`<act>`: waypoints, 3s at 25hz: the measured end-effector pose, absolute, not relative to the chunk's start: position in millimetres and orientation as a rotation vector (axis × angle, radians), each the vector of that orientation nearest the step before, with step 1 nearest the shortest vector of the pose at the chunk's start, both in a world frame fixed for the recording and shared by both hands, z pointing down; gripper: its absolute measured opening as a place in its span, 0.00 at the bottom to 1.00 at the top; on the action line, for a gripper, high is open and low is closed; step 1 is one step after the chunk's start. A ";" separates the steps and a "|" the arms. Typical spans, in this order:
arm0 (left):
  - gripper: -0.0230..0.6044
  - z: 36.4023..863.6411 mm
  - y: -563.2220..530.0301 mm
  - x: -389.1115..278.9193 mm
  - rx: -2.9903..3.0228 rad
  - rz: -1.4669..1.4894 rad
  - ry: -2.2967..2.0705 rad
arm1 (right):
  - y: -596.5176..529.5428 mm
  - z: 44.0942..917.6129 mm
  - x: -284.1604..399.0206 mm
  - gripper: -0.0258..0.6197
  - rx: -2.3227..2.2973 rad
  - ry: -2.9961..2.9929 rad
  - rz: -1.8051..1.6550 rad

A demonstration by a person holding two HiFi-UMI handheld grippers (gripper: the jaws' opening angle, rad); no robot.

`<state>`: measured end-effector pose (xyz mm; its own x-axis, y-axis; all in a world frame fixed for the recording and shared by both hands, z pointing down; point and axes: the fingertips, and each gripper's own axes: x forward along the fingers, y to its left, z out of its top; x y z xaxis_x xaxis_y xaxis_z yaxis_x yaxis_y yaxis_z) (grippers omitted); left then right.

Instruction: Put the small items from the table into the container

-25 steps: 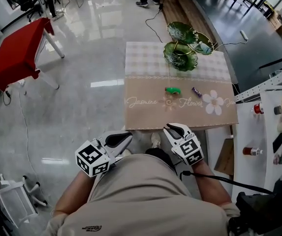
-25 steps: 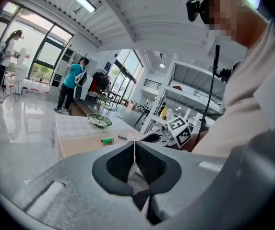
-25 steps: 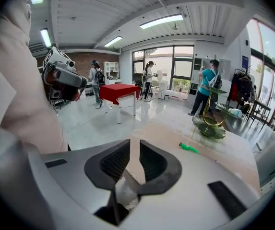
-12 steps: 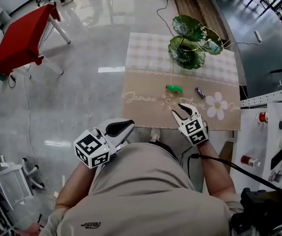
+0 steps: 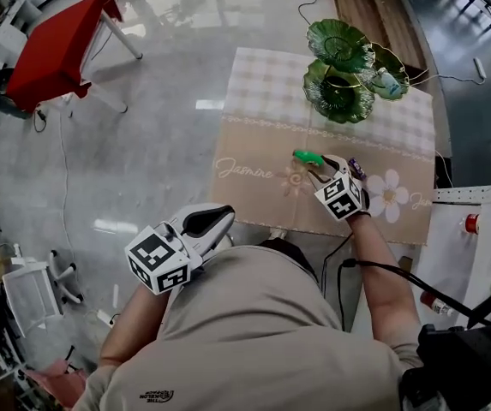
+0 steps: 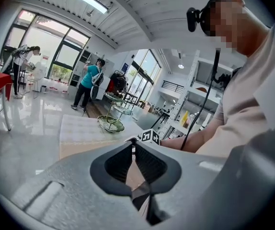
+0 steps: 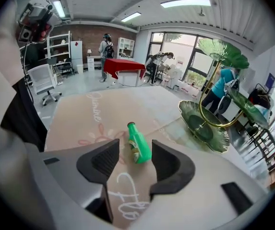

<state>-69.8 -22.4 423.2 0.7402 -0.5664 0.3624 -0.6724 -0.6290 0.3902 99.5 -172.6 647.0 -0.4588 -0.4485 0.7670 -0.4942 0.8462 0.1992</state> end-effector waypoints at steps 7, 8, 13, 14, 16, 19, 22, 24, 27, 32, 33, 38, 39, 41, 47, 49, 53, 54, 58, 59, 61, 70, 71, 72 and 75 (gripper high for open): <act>0.05 423.4 -35.0 -53.1 2.392 0.304 -1.009 | -194.9 689.4 96.8 0.37 0.538 -2.098 0.071; 0.05 423.4 -36.5 -51.2 2.388 0.308 -1.020 | -195.4 692.5 96.6 0.37 0.522 -2.096 0.071; 0.05 424.1 -43.9 -43.1 2.369 0.314 -1.060 | -193.5 689.8 96.8 0.31 0.474 -2.138 0.084; 0.05 424.3 -45.5 -41.5 2.369 0.314 -1.065 | -192.5 687.5 97.4 0.31 0.472 -2.148 0.089; 0.05 424.5 -48.7 -37.4 2.370 0.312 -1.072 | -190.5 682.0 99.7 0.31 0.476 -2.166 0.105; 0.05 423.6 -53.8 -28.3 2.379 0.311 -1.060 | -187.4 666.2 105.1 0.30 0.490 -2.189 0.128; 0.05 421.6 -59.7 -15.7 2.396 0.311 -1.027 | -185.8 640.5 112.8 0.30 0.516 -2.214 0.137; 0.05 420.5 -64.5 -7.0 2.414 0.311 -1.008 | -186.0 621.0 118.8 0.30 0.534 -2.237 0.157; 0.05 418.5 -73.1 7.0 2.446 0.304 -0.976 | -190.1 590.3 131.4 0.30 0.569 -2.257 0.170; 0.05 415.4 -86.0 28.8 2.488 0.298 -0.921 | -211.1 543.1 158.1 0.30 0.679 -2.266 0.183; 0.05 414.7 -87.5 32.4 2.494 0.297 -0.912 | -218.5 533.4 163.9 0.30 0.709 -2.267 0.173; 0.05 413.8 -91.1 42.1 2.503 0.294 -0.897 | -259.6 500.8 196.8 0.30 0.861 -2.243 0.140; 0.05 414.1 -91.3 42.4 2.501 0.293 -0.900 | -267.6 497.8 203.8 0.30 0.887 -2.233 0.142; 0.05 415.3 -91.6 41.2 2.496 0.292 -0.909 | -284.7 493.2 215.7 0.30 0.935 -2.215 0.140; 0.05 420.1 -87.7 29.6 2.460 0.301 -0.958 | -334.4 484.5 234.5 0.30 1.058 -2.164 0.135; 0.05 421.0 -86.2 25.2 2.448 0.306 -0.978 | -348.6 482.0 237.6 0.30 1.091 -2.151 0.136; 0.05 420.9 -83.7 16.3 2.428 0.313 -1.020 | -367.6 485.3 241.6 0.31 1.126 -2.120 0.155; 0.05 420.8 -83.3 13.9 2.425 0.315 -1.029 | -370.5 486.6 242.1 0.31 1.132 -2.113 0.158; 0.05 422.0 -80.4 5.8 2.406 0.318 -1.054 | -378.5 491.8 243.6 0.31 1.146 -2.096 0.172; 0.05 422.4 -79.6 4.3 2.401 0.315 -1.057 | -379.9 493.3 244.0 0.31 1.147 -2.091 0.177; 0.05 422.9 -78.1 2.1 2.391 0.307 -1.059 | -382.1 497.1 244.8 0.31 1.147 -2.079 0.192; 0.05 424.4 -74.5 -8.6 2.364 0.264 -1.064 | -388.5 506.3 247.4 0.32 1.200 -2.024 0.220; 0.05 424.0 -74.0 -9.7 2.365 0.264 -1.064 | -388.5 506.0 247.0 0.33 1.204 -2.023 0.219; 0.05 423.7 -73.4 -10.7 2.367 0.264 -1.063 | -388.4 506.0 247.0 0.33 1.209 -2.023 0.221; 0.05 423.9 -71.2 -14.5 2.372 0.263 -1.062 | -387.7 505.9 248.8 0.34 1.229 -2.022 0.228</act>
<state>-14.5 -71.2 423.9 0.6732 -0.6370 0.3755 -0.7387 -0.5553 0.3822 248.8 -387.7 505.9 -0.2614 -0.6906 0.6744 -0.8236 0.5239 0.2173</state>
